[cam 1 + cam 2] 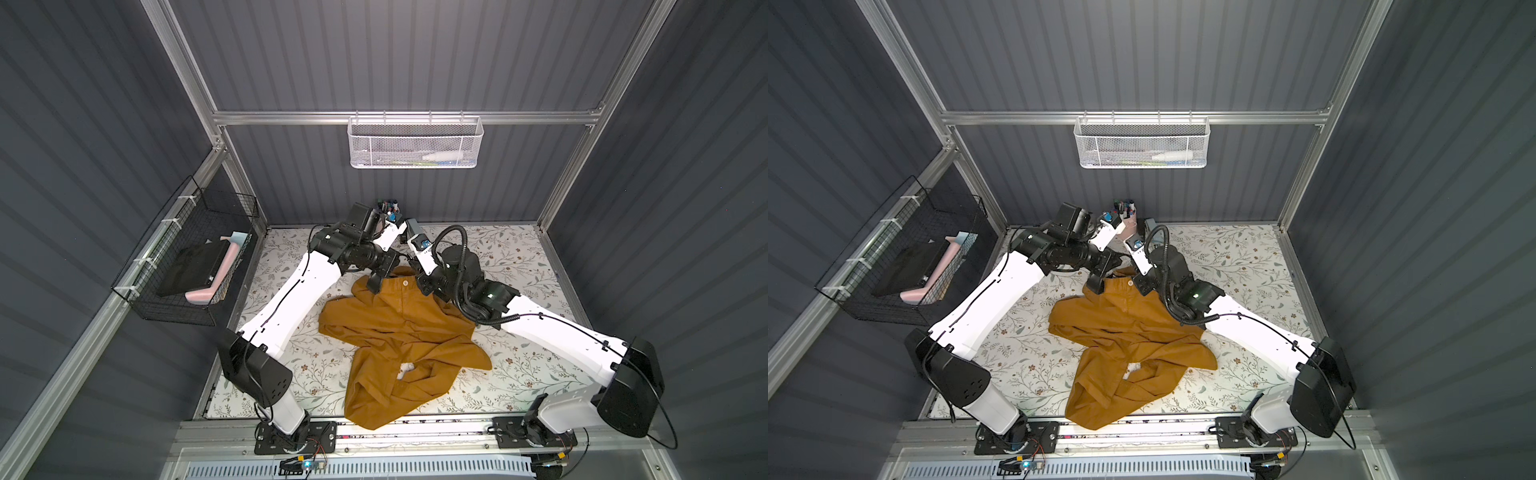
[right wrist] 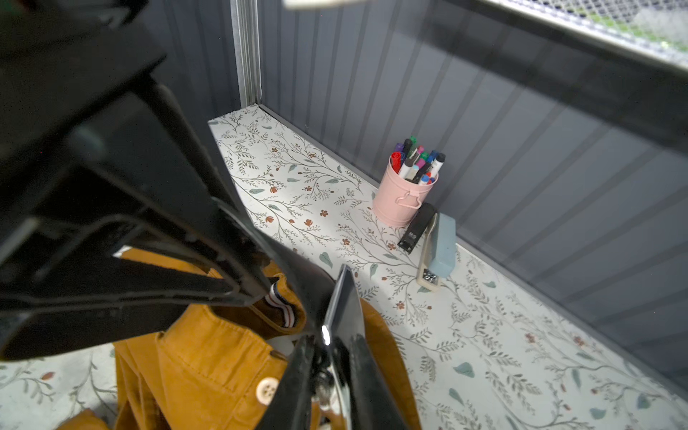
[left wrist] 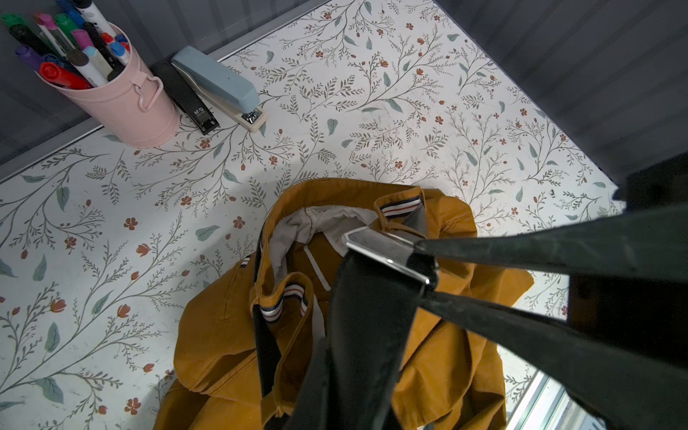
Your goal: Remove the belt from the trousers
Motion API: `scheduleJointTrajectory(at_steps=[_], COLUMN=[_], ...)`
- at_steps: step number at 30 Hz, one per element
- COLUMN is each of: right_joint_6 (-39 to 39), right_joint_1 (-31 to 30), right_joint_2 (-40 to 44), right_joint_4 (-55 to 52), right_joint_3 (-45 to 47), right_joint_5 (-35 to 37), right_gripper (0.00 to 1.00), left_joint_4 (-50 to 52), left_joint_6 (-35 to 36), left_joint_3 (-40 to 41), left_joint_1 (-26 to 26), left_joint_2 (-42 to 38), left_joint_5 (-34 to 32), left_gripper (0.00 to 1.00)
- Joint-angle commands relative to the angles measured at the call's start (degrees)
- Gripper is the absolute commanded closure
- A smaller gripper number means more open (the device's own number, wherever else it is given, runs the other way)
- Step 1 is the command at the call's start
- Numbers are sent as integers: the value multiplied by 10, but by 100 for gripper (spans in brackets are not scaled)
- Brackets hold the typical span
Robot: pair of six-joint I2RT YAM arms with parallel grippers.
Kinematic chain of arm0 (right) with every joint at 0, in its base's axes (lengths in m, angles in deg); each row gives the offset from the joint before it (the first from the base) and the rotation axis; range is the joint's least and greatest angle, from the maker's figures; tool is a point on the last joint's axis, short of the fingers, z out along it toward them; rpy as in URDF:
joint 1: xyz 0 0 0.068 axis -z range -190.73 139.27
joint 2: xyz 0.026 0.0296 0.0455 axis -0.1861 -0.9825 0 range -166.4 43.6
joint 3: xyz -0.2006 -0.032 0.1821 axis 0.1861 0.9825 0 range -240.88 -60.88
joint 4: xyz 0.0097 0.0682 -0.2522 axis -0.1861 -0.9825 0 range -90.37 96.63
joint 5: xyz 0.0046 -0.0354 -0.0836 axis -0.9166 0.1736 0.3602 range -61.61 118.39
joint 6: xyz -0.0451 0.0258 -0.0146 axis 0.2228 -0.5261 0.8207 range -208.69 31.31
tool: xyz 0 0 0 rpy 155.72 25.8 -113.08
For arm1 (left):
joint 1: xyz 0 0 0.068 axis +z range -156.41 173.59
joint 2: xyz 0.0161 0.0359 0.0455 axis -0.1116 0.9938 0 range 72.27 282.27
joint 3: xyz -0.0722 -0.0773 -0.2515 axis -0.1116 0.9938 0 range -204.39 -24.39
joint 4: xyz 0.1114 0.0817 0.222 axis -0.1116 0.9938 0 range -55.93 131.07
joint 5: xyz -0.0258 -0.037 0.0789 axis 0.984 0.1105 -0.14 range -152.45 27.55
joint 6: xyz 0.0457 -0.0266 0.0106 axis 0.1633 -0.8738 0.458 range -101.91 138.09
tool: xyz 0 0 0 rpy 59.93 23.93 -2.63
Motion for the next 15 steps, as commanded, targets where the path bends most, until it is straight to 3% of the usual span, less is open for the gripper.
scheduleJointTrajectory(at_steps=[1,9,15], right_joint_6=[1,-4,-10], right_joint_1=[1,2,2], right_joint_2=[-4,-5,-5], right_joint_4=[-16,-13,-13], right_joint_3=[7,7,1], right_joint_5=[-4,-11,-18], right_gripper=[86,99,82], left_joint_4=[-17,-17,-18], left_joint_6=[-16,-15,-16], left_joint_3=[-21,-15,-14], left_joint_1=[1,1,1], left_joint_2=[-10,-12,-11], left_joint_5=[19,17,17], left_gripper=[100,100,100])
